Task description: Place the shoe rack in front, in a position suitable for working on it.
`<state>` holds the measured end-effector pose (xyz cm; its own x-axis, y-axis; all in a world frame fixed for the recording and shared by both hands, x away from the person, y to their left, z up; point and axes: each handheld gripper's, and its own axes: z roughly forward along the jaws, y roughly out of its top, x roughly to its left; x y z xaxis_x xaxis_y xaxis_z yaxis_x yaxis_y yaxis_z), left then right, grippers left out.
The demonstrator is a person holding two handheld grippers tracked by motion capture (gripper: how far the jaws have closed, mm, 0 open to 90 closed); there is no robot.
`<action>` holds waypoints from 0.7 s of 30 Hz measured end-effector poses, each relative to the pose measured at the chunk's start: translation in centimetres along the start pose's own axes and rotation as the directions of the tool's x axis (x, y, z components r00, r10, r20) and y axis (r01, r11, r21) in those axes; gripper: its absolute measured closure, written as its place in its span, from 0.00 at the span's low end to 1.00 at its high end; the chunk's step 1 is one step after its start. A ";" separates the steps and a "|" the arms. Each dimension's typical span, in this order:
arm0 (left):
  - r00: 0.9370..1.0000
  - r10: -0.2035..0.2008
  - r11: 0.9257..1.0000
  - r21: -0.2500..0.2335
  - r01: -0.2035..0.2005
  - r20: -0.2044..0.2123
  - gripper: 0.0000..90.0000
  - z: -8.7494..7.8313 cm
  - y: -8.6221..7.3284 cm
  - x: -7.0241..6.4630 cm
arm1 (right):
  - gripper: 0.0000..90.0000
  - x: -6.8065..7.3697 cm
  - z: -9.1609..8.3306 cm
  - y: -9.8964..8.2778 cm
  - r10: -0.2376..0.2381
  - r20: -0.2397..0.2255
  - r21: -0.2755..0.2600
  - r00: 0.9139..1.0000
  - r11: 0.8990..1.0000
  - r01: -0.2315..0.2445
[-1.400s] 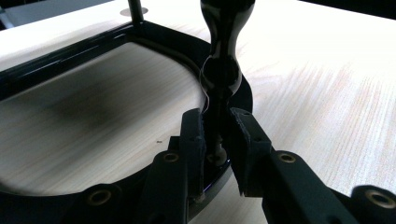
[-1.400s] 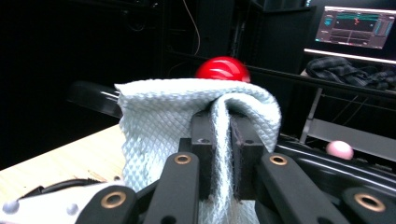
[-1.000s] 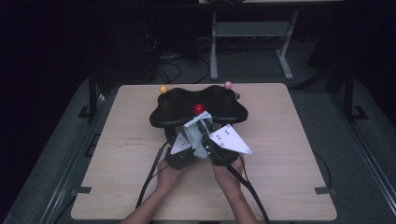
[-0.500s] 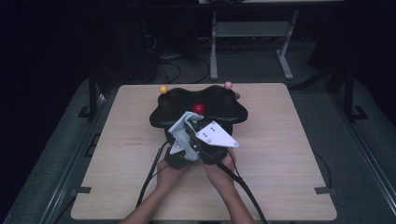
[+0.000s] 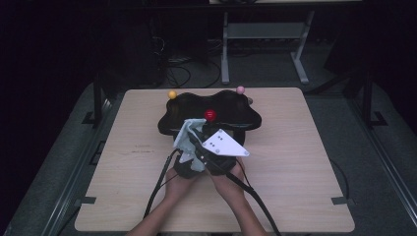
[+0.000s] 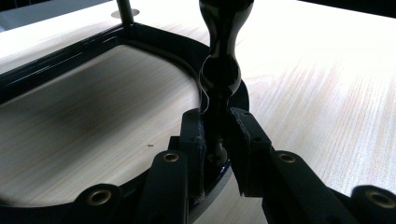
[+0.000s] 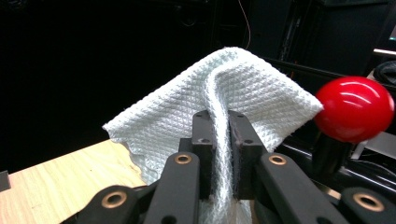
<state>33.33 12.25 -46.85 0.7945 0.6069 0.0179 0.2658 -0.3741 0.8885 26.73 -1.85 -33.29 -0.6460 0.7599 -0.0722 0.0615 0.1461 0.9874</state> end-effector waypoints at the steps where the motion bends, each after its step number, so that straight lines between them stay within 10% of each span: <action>1: 1.000 0.000 1.000 -0.001 0.000 -0.003 0.84 0.0 0.0 0.0 | 0.92 -0.3 -0.1 -0.1 -0.005 0.018 0.005 1.000 1.000 0.005; 7: 1.000 0.014 1.000 0.016 -0.014 0.005 0.84 -0.1 0.0 0.1 | 0.92 -1.2 -0.1 -0.5 0.032 0.069 0.011 0.997 0.999 -0.033; 13: 1.000 0.000 1.000 0.002 0.000 0.002 0.84 0.0 0.0 0.0 | 0.92 0.2 0.1 -0.1 -0.006 0.000 -0.001 1.000 1.000 0.006; 21: 1.000 0.011 1.000 0.003 -0.011 0.006 0.84 0.0 0.0 0.1 | 0.92 -2.2 -0.9 -0.7 -0.014 0.110 0.048 0.994 0.999 0.009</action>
<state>33.37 12.31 -46.84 0.8004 0.5990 0.0247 0.2592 -0.3830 0.8867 27.45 -4.20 -33.67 -0.5590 0.8230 -0.1010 0.0928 0.1831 0.9787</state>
